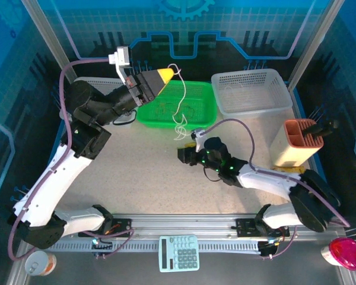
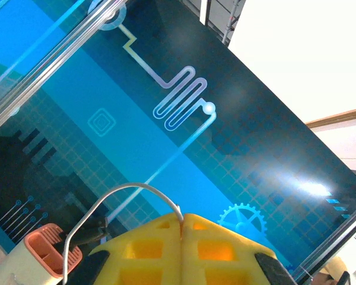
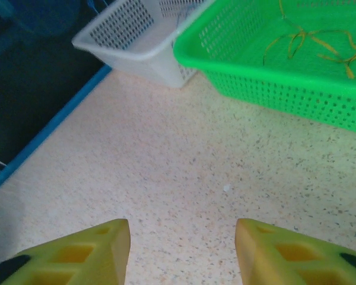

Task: Untangle the cables

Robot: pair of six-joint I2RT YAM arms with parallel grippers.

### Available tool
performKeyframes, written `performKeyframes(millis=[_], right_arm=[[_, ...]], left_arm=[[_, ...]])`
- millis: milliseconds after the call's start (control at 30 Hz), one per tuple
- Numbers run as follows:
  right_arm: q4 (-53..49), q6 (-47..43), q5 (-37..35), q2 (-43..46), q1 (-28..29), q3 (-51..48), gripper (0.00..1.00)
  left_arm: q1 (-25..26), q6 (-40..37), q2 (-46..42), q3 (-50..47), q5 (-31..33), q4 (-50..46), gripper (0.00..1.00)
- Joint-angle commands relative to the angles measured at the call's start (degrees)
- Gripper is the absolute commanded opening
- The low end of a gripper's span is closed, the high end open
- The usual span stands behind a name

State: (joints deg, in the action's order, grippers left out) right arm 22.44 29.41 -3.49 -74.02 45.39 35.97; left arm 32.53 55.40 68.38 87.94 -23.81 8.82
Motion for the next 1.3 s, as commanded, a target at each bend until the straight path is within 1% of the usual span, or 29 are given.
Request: performKeyframes(millis=[0,133,200,267,367,467,533,700,733,767,800,867,900,933,967,1000,1100,1200,1267], right_arm=[[-2.28,-1.37,-2.23,9.74,-1.15,-0.4,0.62],[-6.63,-3.9,-1.15,18.96,-1.41,0.53,0.71],[-6.63,-5.31,0.87,21.53,-1.17,1.97,0.75],[-8.91,-6.87,2.48,22.12,-0.52,4.67,0.77],[-10.3,-9.52,3.67,19.74,1.09,10.19,0.79],[-9.33,-11.12,4.12,15.43,2.27,14.12,0.8],[-7.7,-11.67,3.79,11.83,2.53,17.69,0.8],[-3.31,-12.18,1.06,1.85,2.28,22.54,0.8],[-3.23,-12.2,0.21,-0.24,2.1,23.54,0.77],[-2.71,-11.79,0.37,-1.64,1.77,23.82,0.71],[-2.01,-11.04,0.55,-3.1,1.27,23.8,0.6],[-1.54,-10.03,0.65,-4.52,0.65,22.93,0.31],[-1.13,-9.36,0.87,-4.81,0.34,21.98,0.18],[-0.78,-8.96,0.98,-4.95,0.18,20.72,0.09],[-0.73,-8.64,0.87,-4.85,0.1,19.62,0.04],[-0.48,-8.27,0.59,-4.75,-0.03,18.25,0.0],[1.03,-6.59,0.34,-4.17,-0.29,14.58,0.0],[2.2,-5.18,0.38,-3.86,-0.29,10.14,0.12],[2.89,-4.33,0.47,-4.01,-0.25,8.27,0.24]], left_arm=[[0.4,-0.57,-0.09,-1.28,0.76,1.27,0.0],[0.42,-0.32,0.16,-3.05,0.79,2.03,0.0],[0.34,-0.3,0.48,-3.6,0.7,2.18,0.0],[0.42,-0.34,0.69,-3.81,0.7,2.21,0.0],[0.41,-0.14,1.14,-3.91,0.59,2.6,0.0],[0.43,0.32,1.32,-3.89,0.53,2.94,0.0],[0.47,0.77,1.42,-3.83,0.52,3.12,0.0],[0.92,2.38,1.49,-3.81,0.43,4.61,0.0],[1.08,2.63,1.49,-3.64,0.52,4.78,0.0],[1.19,2.73,1.49,-3.43,0.61,4.92,0.0],[1.36,2.81,1.49,-3.19,0.68,5.12,0.0],[1.4,2.74,1.5,-2.78,0.7,5.02,0.0],[1.41,2.54,1.41,-2.48,0.79,4.85,0.0],[1.42,2.35,1.33,-2.17,0.96,4.72,0.0],[1.48,2.19,1.32,-2.0,1.05,4.71,0.0],[1.47,1.96,1.32,-1.58,1.15,4.59,0.0],[1.43,1.56,1.66,-0.56,1.27,4.76,0.0],[1.47,1.47,2.01,0.11,1.33,4.87,0.0],[1.47,1.48,2.07,0.32,1.38,4.84,0.0]])
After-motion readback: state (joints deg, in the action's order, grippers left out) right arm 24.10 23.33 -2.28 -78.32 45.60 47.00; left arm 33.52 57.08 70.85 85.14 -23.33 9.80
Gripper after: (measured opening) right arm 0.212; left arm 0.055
